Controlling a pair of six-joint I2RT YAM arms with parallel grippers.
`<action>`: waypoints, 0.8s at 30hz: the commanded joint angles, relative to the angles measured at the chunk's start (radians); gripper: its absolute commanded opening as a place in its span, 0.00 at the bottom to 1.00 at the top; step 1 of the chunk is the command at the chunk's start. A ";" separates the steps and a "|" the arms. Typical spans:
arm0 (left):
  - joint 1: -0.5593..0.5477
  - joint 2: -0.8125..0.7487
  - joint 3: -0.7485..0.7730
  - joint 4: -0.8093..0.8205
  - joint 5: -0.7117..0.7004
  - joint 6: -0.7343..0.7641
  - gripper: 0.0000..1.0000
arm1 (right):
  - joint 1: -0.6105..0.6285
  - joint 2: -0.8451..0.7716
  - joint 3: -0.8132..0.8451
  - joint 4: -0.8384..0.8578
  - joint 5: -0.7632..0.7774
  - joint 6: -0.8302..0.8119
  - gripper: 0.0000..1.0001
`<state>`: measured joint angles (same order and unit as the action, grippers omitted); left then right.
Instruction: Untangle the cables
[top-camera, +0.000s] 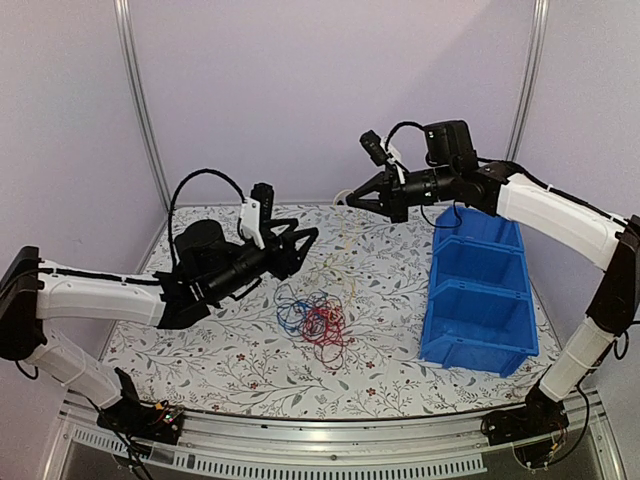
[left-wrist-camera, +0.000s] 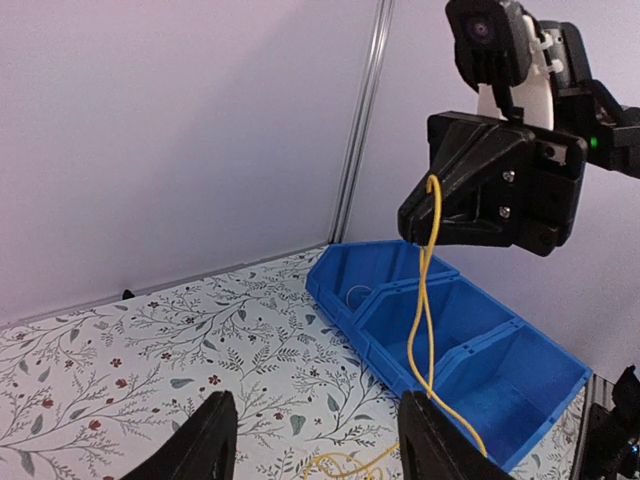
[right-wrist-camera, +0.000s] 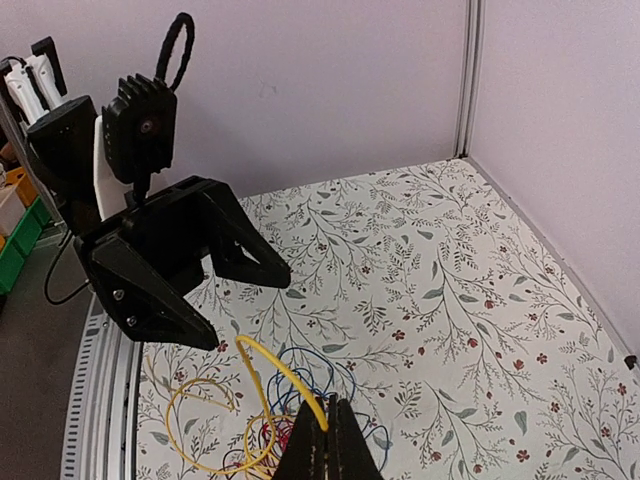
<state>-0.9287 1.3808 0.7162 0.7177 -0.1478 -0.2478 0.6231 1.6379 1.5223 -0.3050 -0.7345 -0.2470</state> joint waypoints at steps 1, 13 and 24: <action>-0.022 0.081 0.091 0.027 0.067 0.063 0.55 | 0.028 0.021 -0.008 0.016 0.008 0.011 0.00; -0.025 0.296 0.243 0.032 0.109 0.037 0.50 | 0.046 0.019 -0.014 0.008 0.010 0.005 0.00; -0.004 0.439 0.267 0.097 0.074 -0.025 0.19 | 0.047 -0.055 0.029 -0.045 -0.041 0.008 0.00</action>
<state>-0.9401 1.7447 0.9501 0.7700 -0.0864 -0.2604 0.6632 1.6482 1.5143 -0.3141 -0.7376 -0.2462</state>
